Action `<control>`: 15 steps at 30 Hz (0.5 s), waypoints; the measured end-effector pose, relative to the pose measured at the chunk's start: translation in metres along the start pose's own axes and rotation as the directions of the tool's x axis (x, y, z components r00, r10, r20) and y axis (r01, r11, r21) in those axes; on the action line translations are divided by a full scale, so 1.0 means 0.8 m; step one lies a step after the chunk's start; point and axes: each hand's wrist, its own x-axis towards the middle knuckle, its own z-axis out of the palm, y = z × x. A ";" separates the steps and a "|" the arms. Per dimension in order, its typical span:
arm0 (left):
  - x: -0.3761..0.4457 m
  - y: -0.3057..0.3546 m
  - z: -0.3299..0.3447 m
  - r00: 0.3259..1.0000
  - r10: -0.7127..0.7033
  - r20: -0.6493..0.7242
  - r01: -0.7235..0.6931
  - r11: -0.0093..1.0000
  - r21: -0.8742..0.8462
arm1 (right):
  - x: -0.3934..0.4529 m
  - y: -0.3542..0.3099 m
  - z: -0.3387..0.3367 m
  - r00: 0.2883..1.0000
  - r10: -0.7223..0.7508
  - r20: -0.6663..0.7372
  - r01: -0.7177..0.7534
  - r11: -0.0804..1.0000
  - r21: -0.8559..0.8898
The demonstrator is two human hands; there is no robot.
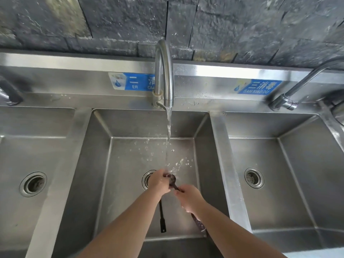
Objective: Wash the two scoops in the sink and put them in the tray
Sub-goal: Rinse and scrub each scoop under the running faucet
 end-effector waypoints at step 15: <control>-0.023 0.027 -0.020 0.970 0.114 0.214 0.052 0.763 -0.644 | -0.004 -0.002 -0.047 0.988 -0.152 0.013 0.152 0.984 -0.091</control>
